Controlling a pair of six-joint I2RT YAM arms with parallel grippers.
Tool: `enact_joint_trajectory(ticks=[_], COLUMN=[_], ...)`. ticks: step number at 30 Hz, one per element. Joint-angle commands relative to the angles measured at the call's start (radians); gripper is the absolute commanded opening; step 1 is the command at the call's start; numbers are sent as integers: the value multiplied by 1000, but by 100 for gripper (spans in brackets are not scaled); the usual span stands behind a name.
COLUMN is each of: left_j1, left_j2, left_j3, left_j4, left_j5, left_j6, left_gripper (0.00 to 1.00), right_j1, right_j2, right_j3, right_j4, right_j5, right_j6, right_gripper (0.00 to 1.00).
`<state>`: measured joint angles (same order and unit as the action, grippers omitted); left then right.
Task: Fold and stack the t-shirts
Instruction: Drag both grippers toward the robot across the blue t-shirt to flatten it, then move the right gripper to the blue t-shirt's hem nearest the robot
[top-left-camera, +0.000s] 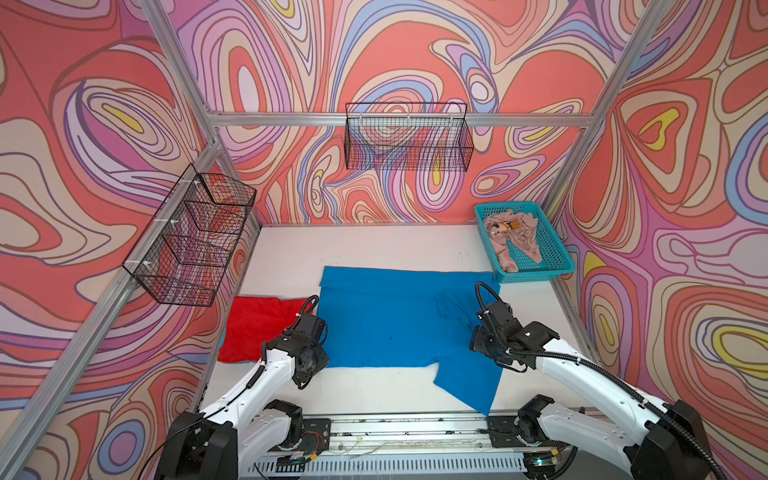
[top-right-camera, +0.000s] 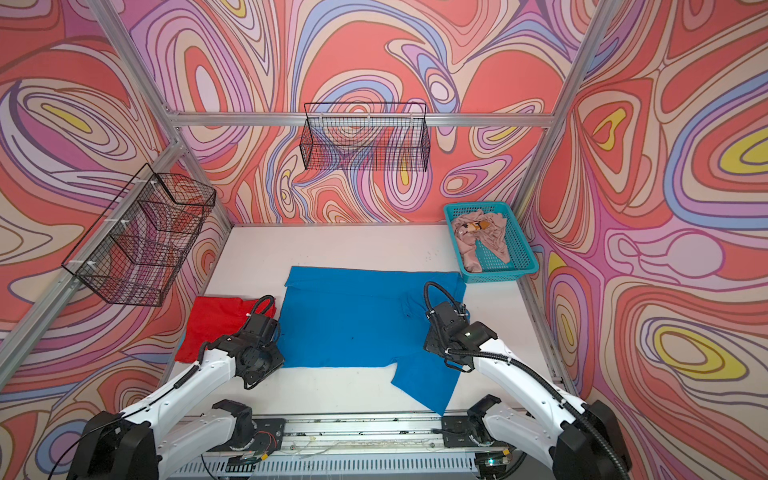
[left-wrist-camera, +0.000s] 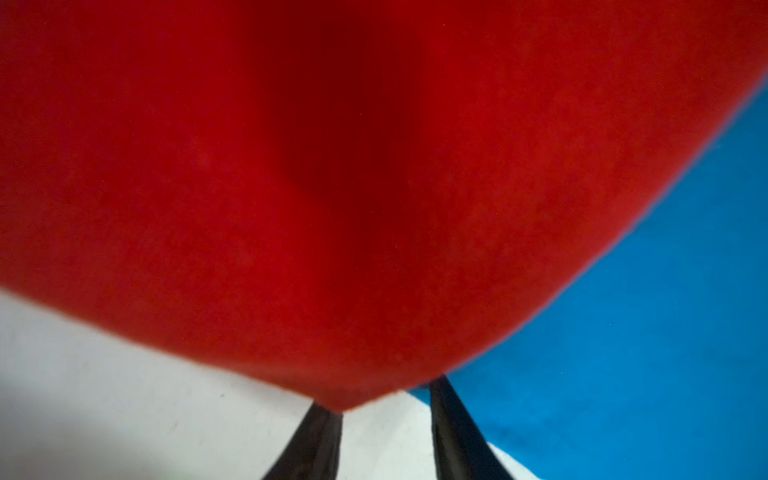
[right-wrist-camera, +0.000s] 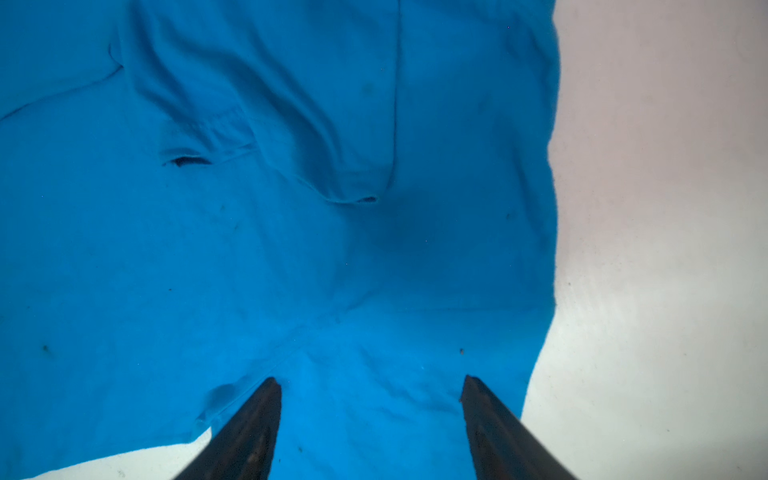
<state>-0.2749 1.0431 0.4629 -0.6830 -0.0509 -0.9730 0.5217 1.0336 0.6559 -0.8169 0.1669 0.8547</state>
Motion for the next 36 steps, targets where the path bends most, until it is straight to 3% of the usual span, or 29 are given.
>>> enact_joint_trajectory(ticks=[1, 4, 8, 18, 29, 36], left_j1=[4, 3, 4, 3, 3, 3], left_j2=[15, 0, -4, 10, 42, 41], left_j3=[-2, -10, -21, -28, -43, -38], left_j4=[35, 56, 74, 41, 69, 87], left_j5=[-53, -75, -84, -119, -102, -62], left_j6=[-19, -19, -18, -16, -6, -4], left_gripper=[32, 33, 44, 42, 24, 4], right_j1=[17, 26, 33, 39, 40, 53], right_j2=[8, 11, 11, 9, 28, 40], right_j3=[-4, -1, 2, 9, 32, 27], right_j4=[-9, -12, -11, -26, -91, -140], right_j5=[31, 38, 42, 42, 65, 38], right_j6=[30, 30, 32, 42, 75, 113], right_gripper=[72, 72, 72, 73, 75, 76])
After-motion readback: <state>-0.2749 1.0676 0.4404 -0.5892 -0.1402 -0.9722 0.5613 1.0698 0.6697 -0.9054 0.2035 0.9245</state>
